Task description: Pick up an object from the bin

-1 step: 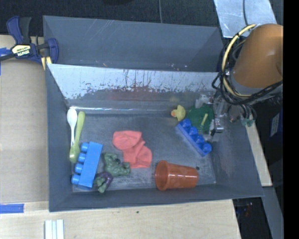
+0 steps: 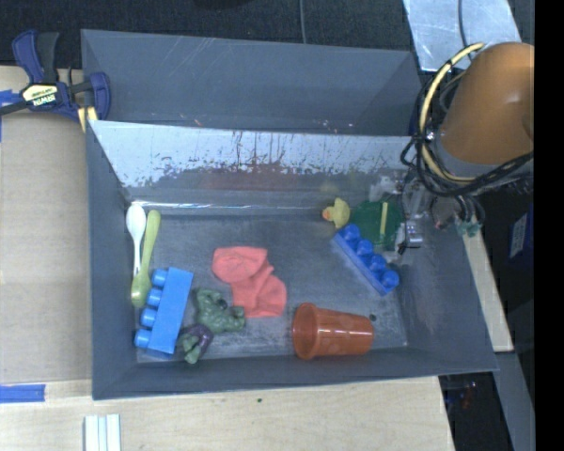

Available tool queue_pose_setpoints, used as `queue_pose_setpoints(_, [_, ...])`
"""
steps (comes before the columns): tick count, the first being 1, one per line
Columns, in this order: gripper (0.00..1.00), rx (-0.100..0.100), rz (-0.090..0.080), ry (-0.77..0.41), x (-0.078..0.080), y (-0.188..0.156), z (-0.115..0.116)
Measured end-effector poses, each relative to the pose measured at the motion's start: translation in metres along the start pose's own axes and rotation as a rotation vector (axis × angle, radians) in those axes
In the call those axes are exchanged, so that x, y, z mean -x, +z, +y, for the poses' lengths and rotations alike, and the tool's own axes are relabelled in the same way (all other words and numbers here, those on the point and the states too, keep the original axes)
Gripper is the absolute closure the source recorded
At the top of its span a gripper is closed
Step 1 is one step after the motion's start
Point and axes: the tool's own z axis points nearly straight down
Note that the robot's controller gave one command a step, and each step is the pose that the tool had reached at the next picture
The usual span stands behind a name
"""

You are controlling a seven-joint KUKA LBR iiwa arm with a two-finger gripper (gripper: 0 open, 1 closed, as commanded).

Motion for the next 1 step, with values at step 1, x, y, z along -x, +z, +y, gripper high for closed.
queue_pose_setpoints(1, [0.0,-0.001,-0.007,0.038,-0.0133,0.0669,0.0458])
